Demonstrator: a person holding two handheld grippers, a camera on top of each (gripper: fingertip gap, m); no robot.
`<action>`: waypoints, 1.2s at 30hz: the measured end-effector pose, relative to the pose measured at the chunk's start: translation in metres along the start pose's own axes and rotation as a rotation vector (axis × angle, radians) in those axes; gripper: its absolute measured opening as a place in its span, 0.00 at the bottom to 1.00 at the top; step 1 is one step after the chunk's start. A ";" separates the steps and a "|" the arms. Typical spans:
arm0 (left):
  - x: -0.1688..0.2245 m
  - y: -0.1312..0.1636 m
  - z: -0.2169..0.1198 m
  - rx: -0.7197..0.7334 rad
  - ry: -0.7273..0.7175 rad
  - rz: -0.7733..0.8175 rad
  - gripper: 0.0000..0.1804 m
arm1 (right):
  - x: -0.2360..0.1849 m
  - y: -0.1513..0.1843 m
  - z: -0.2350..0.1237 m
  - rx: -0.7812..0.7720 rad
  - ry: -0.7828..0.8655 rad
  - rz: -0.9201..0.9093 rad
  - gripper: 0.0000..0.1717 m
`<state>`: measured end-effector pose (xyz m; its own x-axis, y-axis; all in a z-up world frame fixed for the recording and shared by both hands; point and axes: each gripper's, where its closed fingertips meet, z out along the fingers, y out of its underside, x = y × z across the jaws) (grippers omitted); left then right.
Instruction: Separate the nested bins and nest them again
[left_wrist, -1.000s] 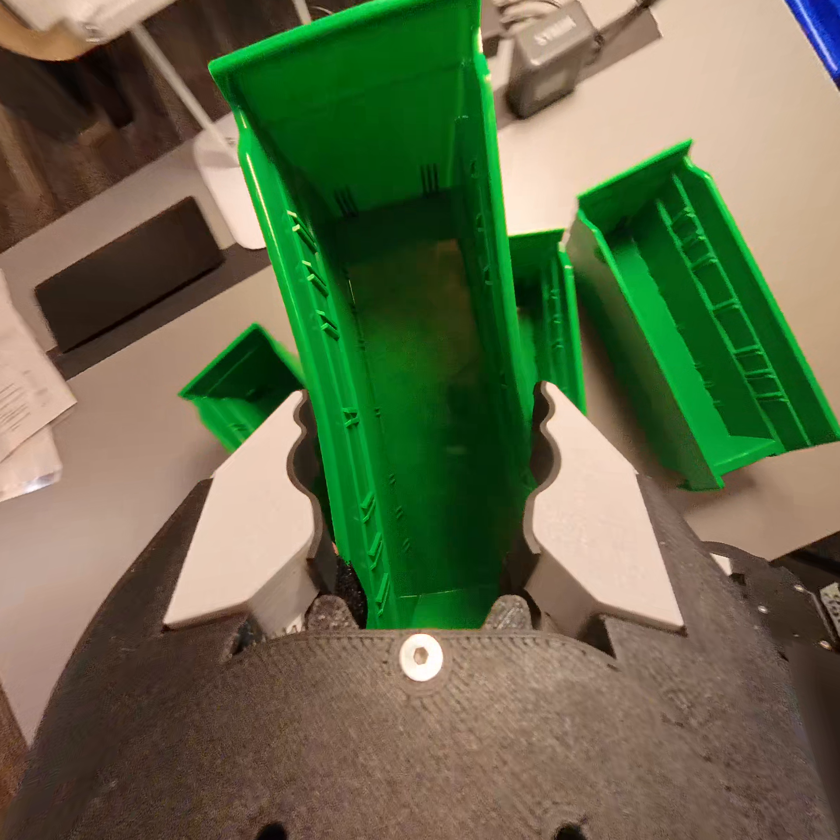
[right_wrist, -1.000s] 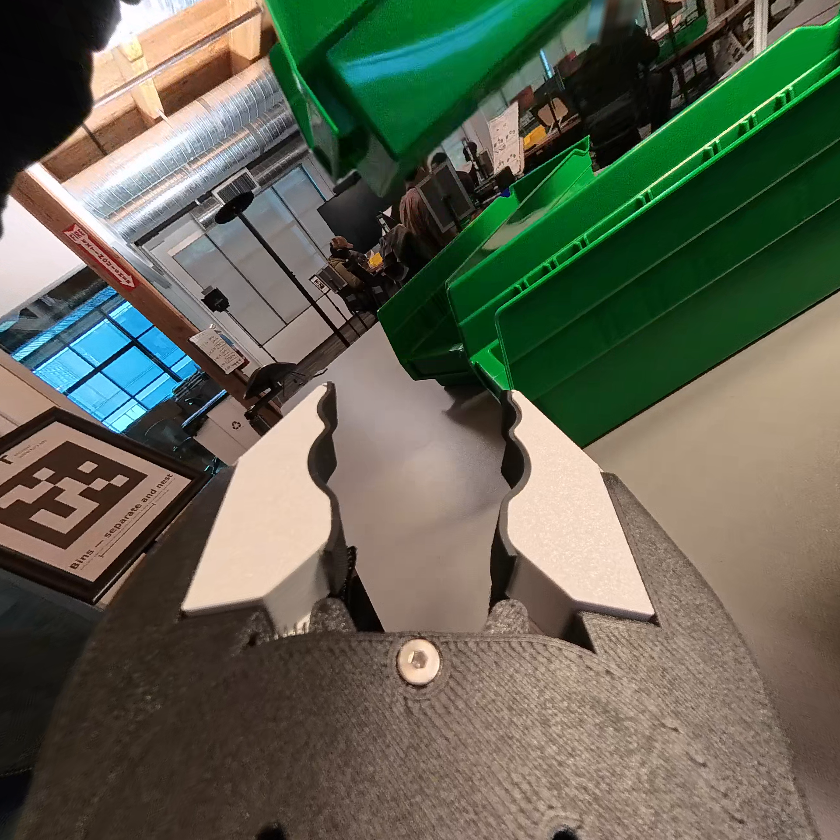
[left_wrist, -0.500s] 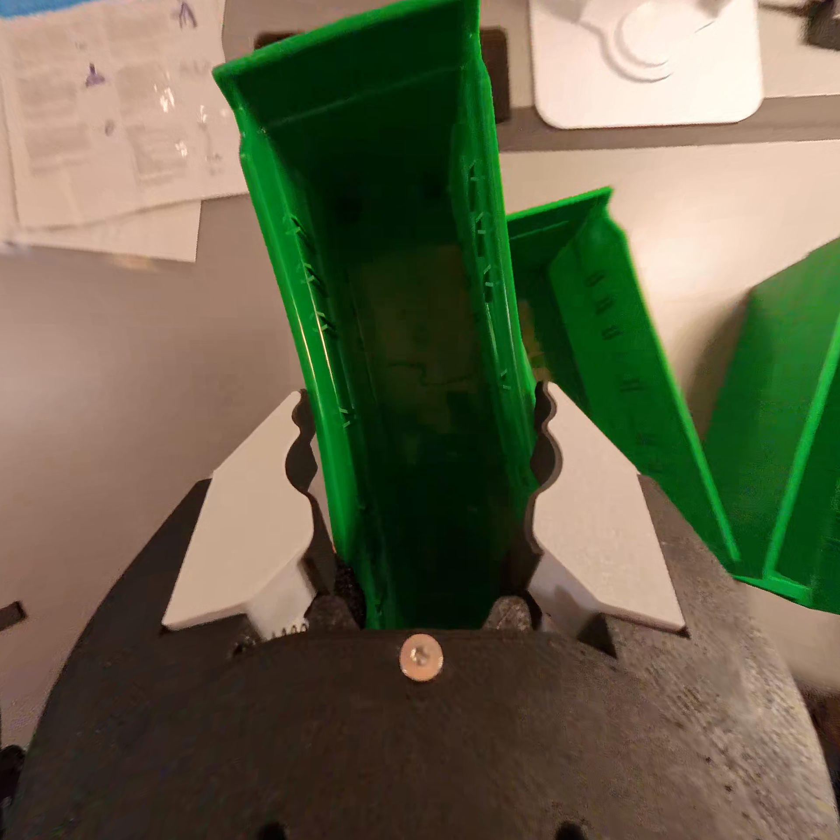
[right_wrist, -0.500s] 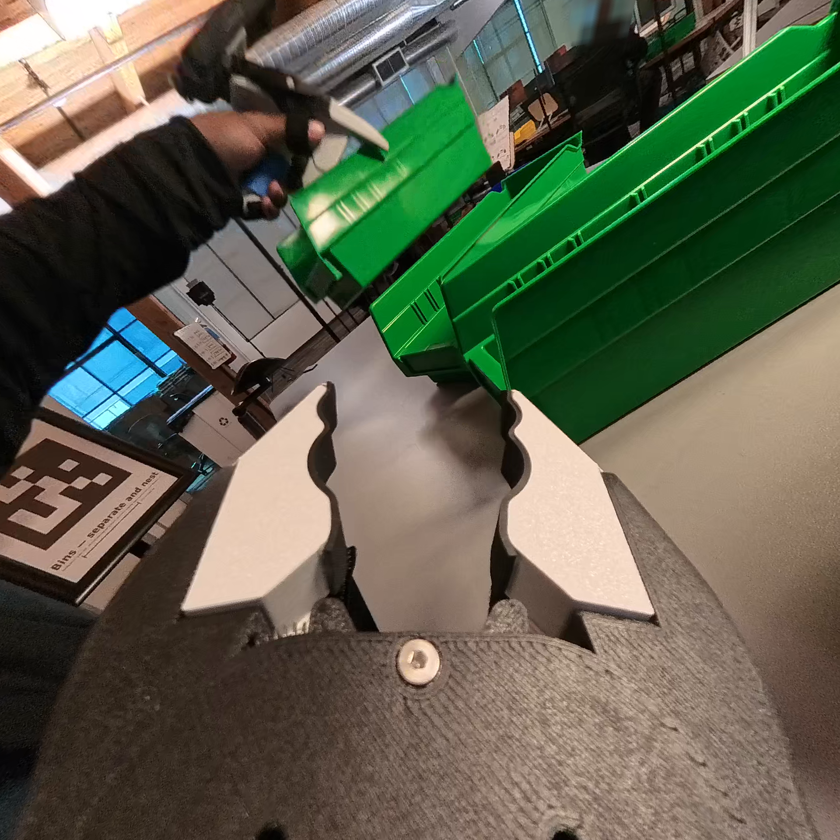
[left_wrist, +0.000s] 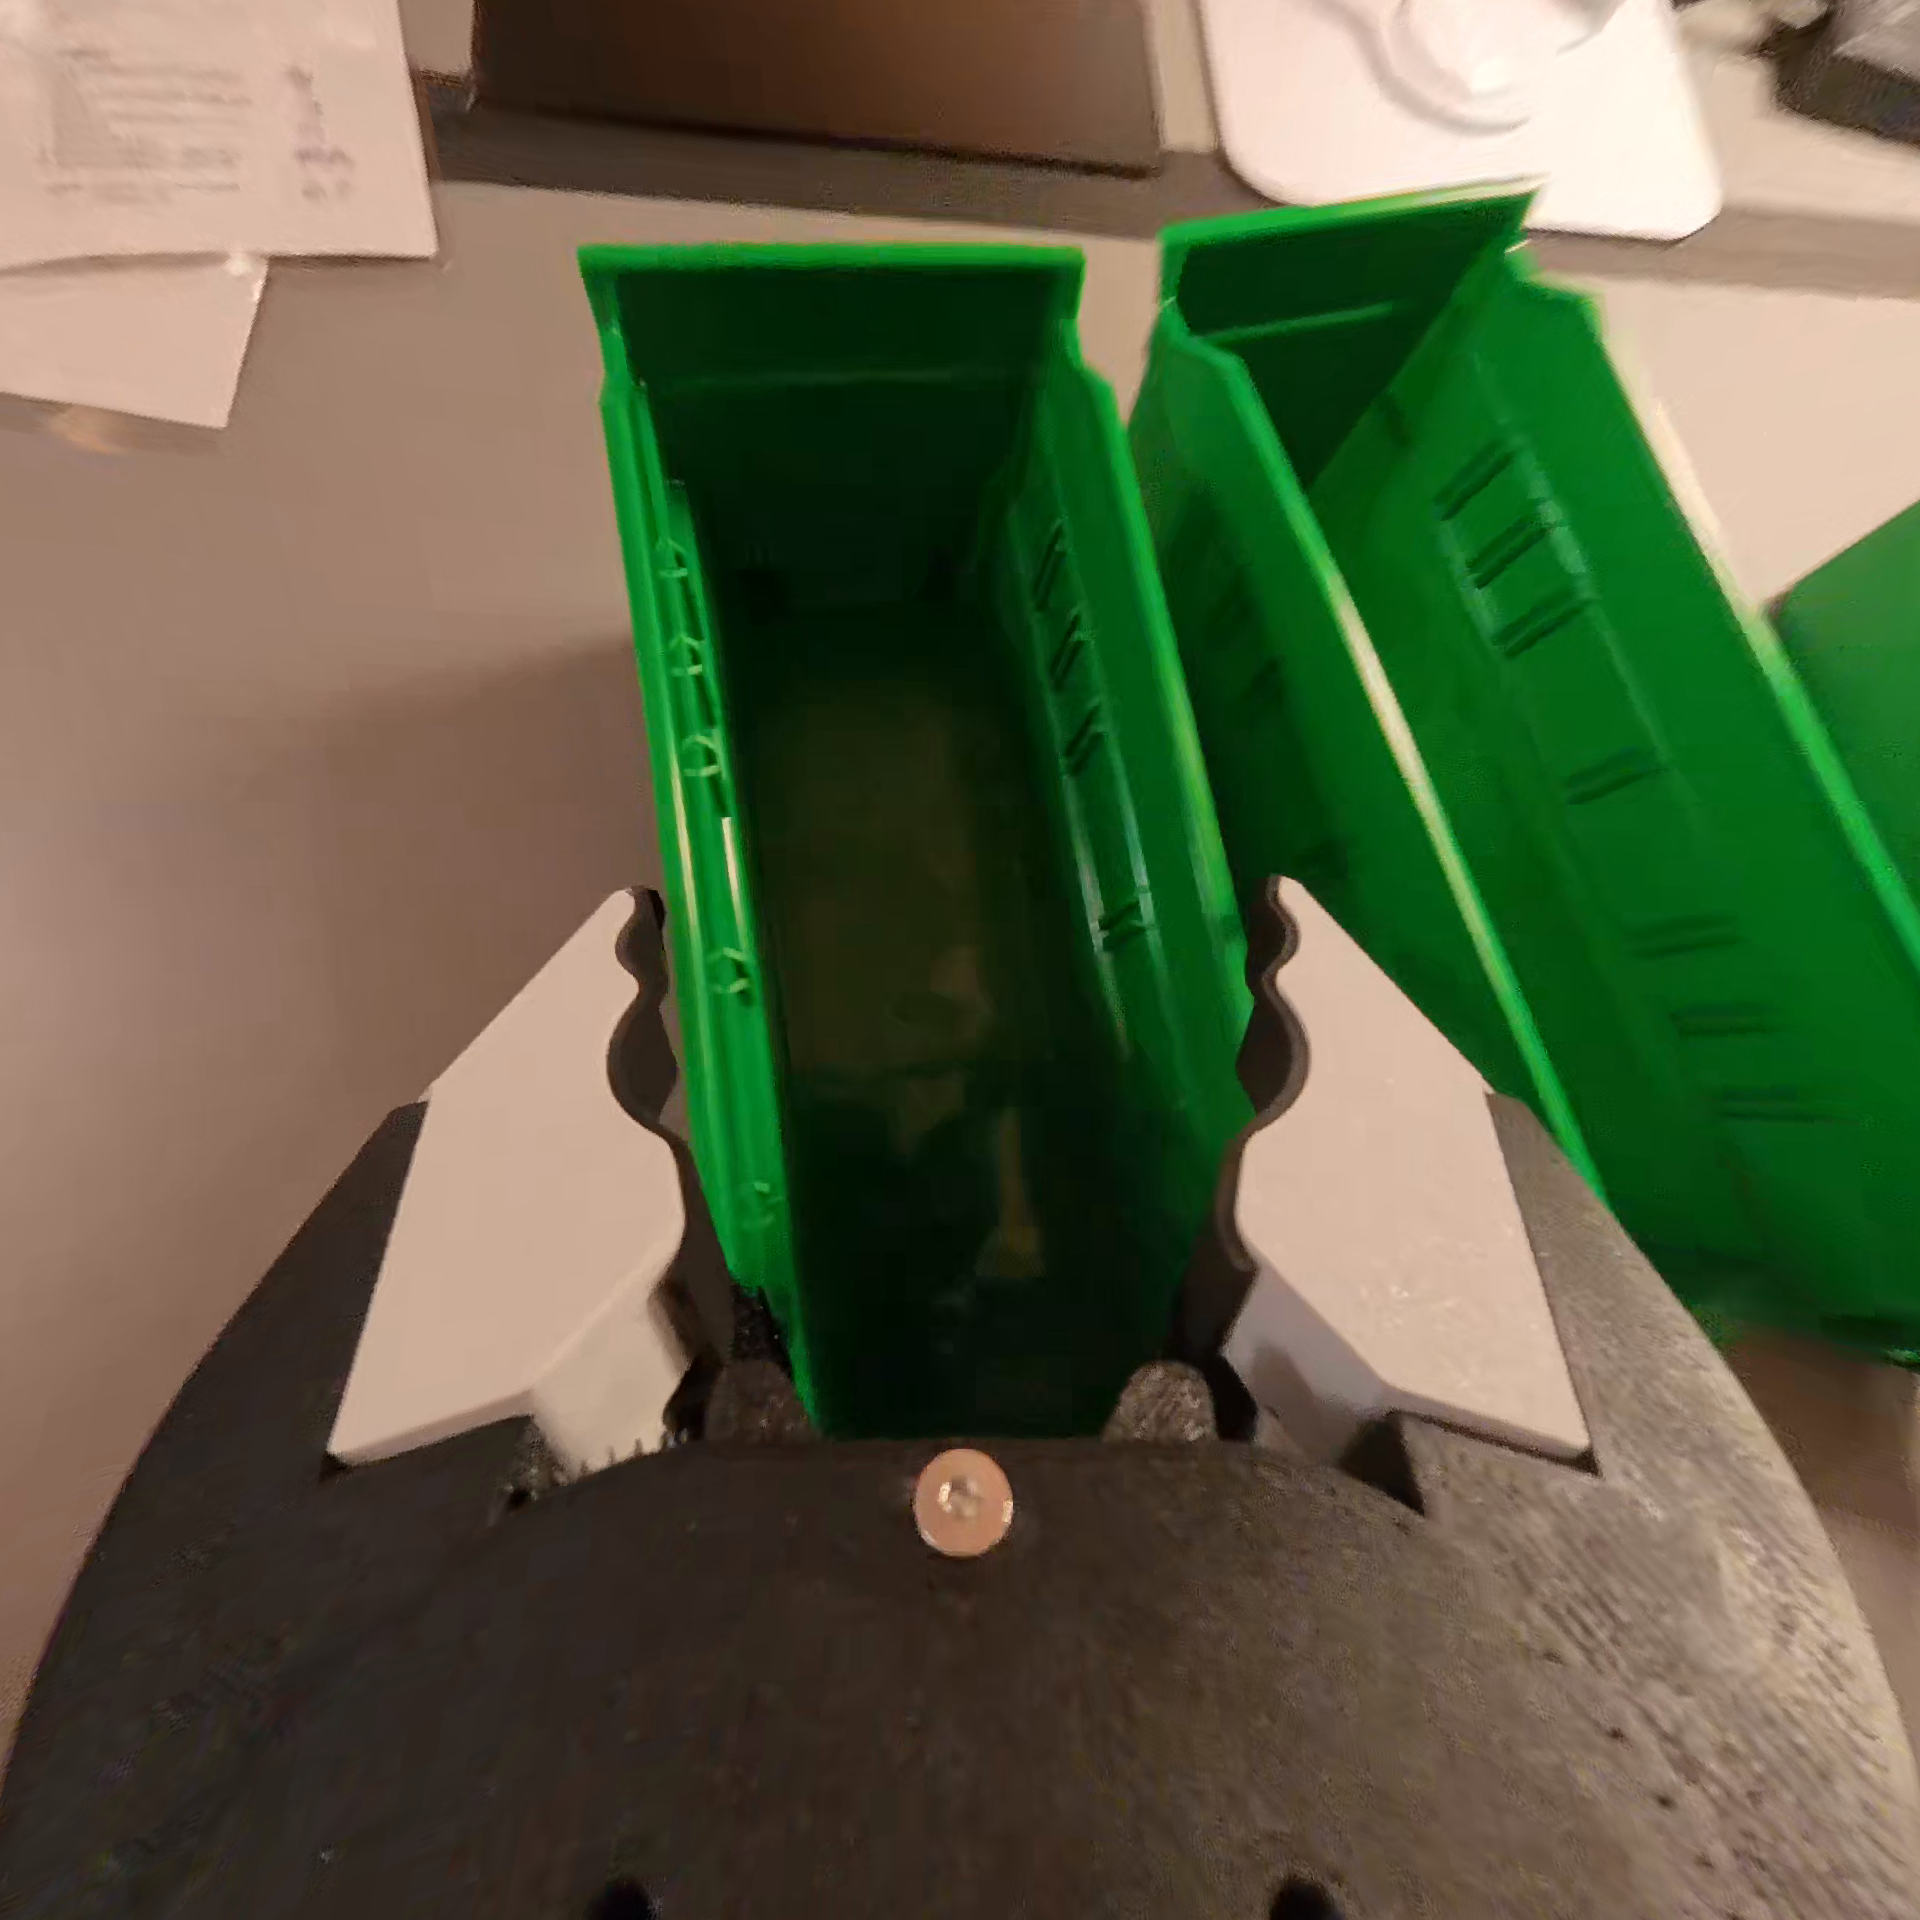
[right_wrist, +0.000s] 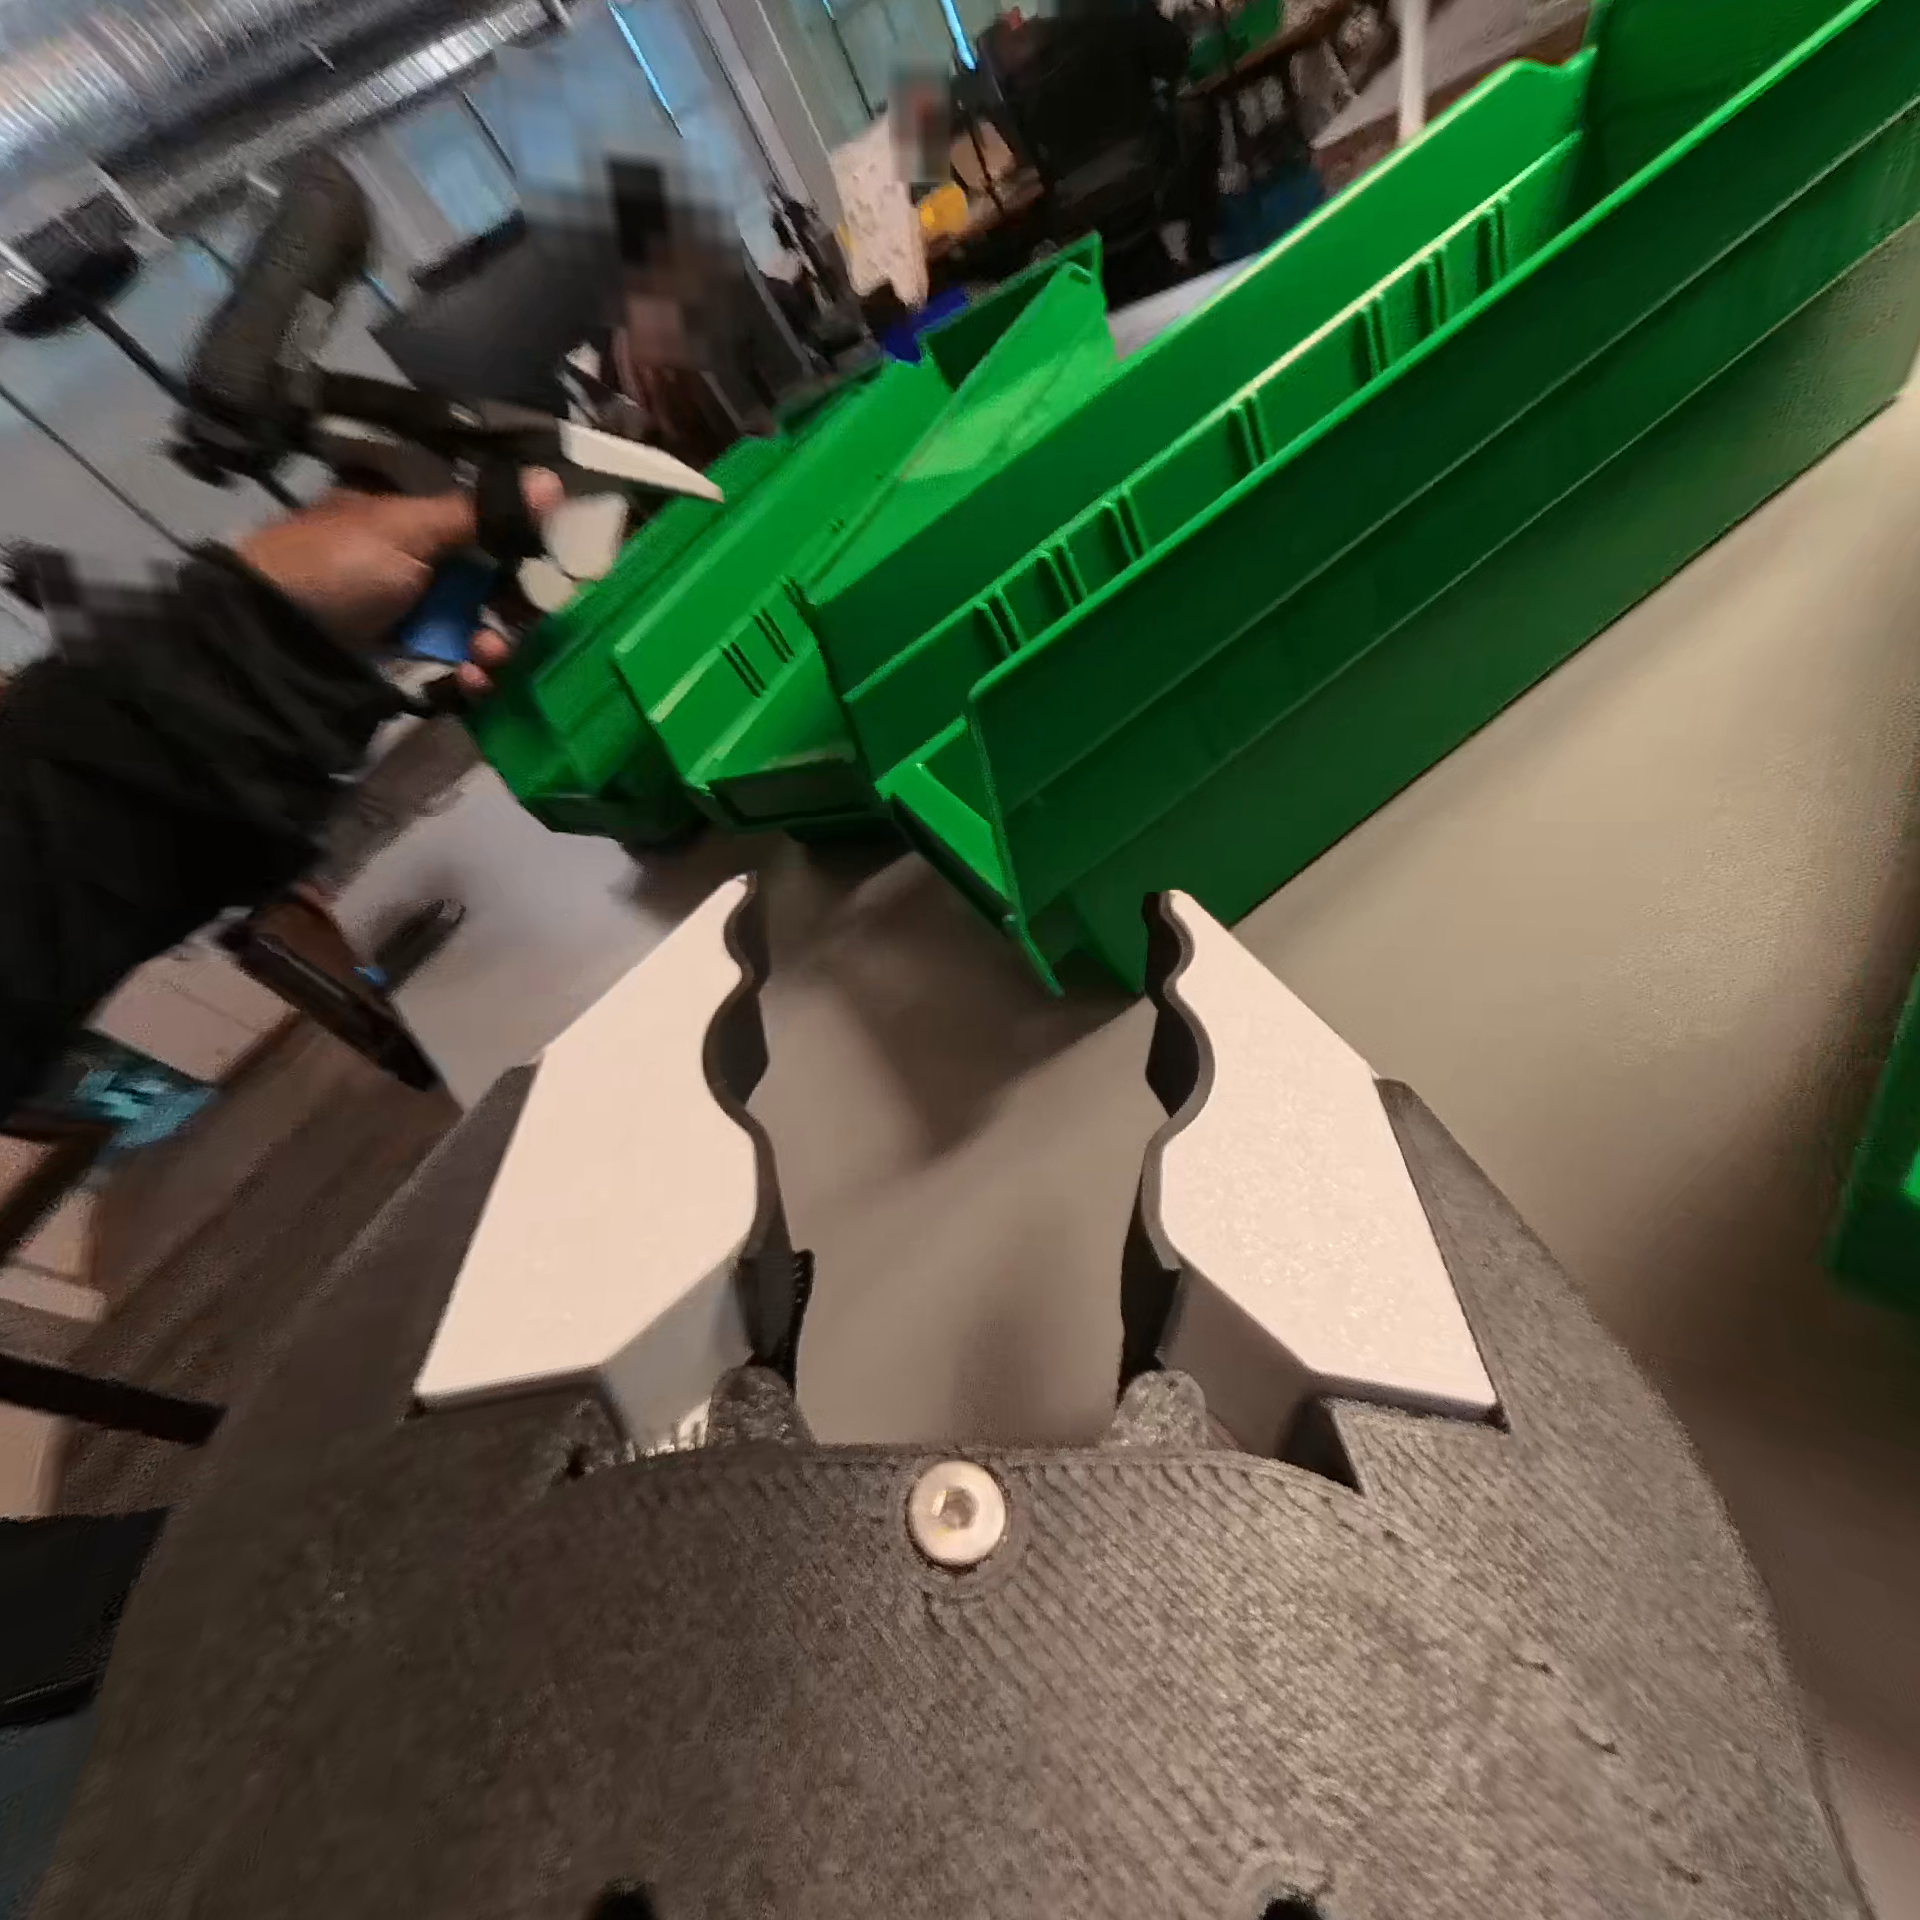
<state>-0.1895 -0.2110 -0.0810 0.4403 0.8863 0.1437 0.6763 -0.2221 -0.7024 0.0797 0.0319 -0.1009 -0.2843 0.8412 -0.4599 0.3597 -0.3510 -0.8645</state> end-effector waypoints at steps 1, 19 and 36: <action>0.006 -0.001 -0.005 0.034 0.026 -0.001 0.63 | 0.005 0.000 0.005 -0.021 0.049 -0.039 0.43; 0.103 0.078 -0.108 0.529 0.110 0.175 0.56 | 0.089 -0.017 -0.010 -0.077 0.554 -0.223 0.15; 0.089 0.097 -0.085 0.568 0.148 0.087 0.49 | -0.045 -0.023 0.068 -0.013 0.218 -0.378 0.23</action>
<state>-0.0348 -0.1886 -0.0766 0.5853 0.7993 0.1359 0.2297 -0.0027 -0.9733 0.0238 -0.0254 -0.0740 -0.2043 0.9772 -0.0570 0.2780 0.0021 -0.9606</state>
